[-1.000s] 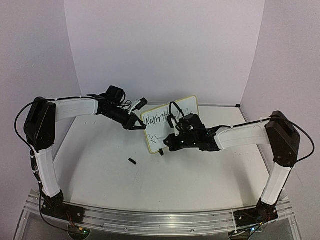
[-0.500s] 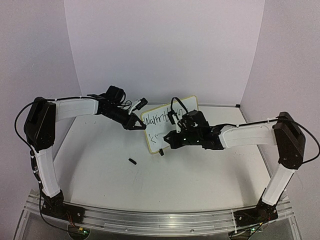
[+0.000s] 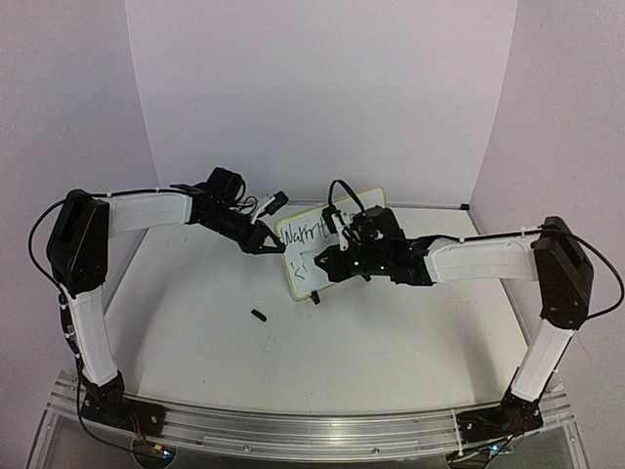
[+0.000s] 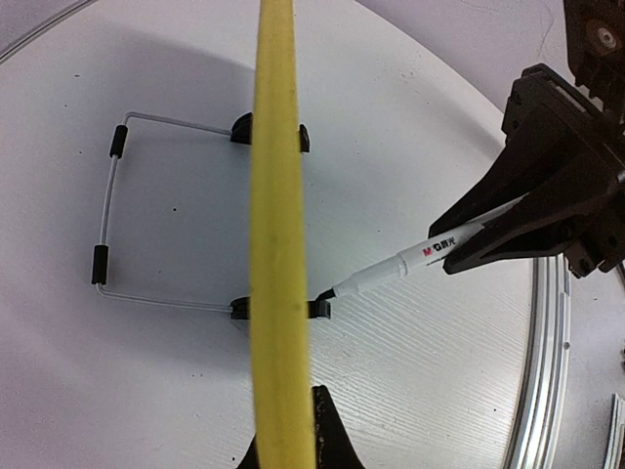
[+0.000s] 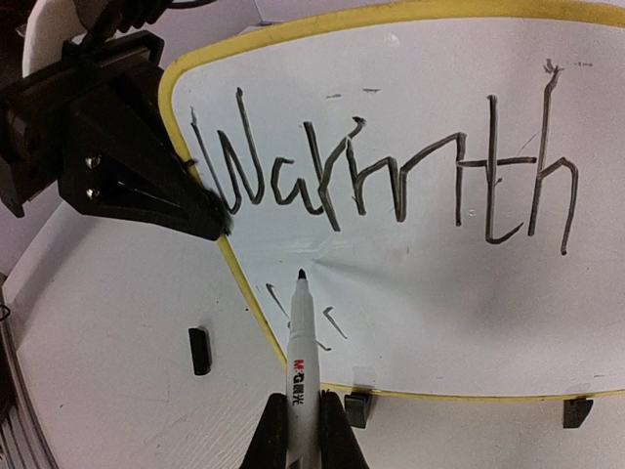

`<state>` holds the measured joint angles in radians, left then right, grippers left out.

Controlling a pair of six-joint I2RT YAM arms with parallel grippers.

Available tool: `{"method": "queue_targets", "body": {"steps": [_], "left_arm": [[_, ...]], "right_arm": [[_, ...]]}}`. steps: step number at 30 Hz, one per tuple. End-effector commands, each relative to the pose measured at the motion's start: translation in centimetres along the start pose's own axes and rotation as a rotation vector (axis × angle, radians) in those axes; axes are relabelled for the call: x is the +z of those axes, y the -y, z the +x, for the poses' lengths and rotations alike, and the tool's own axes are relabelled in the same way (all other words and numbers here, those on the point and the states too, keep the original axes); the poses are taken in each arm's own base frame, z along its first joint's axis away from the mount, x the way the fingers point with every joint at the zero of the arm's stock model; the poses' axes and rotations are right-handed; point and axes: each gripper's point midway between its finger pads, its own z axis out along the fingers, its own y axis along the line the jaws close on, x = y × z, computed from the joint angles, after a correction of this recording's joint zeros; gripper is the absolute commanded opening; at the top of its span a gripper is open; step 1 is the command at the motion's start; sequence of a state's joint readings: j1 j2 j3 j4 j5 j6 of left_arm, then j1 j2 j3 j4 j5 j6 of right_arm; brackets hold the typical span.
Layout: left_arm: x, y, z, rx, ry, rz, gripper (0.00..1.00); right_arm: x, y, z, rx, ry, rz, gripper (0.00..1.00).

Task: Write a sentence on the whiteboard
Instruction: Write on the whiteboard with the whiteboard.

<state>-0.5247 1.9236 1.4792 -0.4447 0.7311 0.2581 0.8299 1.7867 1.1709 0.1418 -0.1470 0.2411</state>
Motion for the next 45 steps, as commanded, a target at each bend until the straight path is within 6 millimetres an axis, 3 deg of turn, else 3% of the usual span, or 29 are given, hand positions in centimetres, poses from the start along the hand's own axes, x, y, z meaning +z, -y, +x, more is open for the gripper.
{"method": "queue_targets", "body": {"steps": [1,20,26,31,36,45], "left_arm": [[2.7,1.1,5.5,-0.094,-0.182,0.038,0.0],[2.6,1.1,5.4,-0.091,-0.18,0.036,0.0],[2.6,1.1,5.4,-0.091,-0.181,0.036,0.0],[2.6,1.2,5.4,-0.092,-0.181,0.037,0.0],[2.7,1.1,5.4,-0.092,-0.182,0.038,0.0],[2.7,1.2,5.4,-0.092,-0.182,0.037,0.0]], "right_arm": [[0.6,-0.2,-0.9,-0.01,0.019,-0.005,0.0],[1.2,1.0,-0.6,0.003,0.017,0.051,0.0],[-0.5,0.6,-0.9,-0.006,0.032,0.036,0.0],[-1.6,1.4,-0.1,-0.005,0.029,0.077,0.0],[-0.7,2.0,0.9,-0.005,0.001,0.09,0.0],[0.5,2.1,0.3,-0.022,0.004,0.09,0.0]]}}
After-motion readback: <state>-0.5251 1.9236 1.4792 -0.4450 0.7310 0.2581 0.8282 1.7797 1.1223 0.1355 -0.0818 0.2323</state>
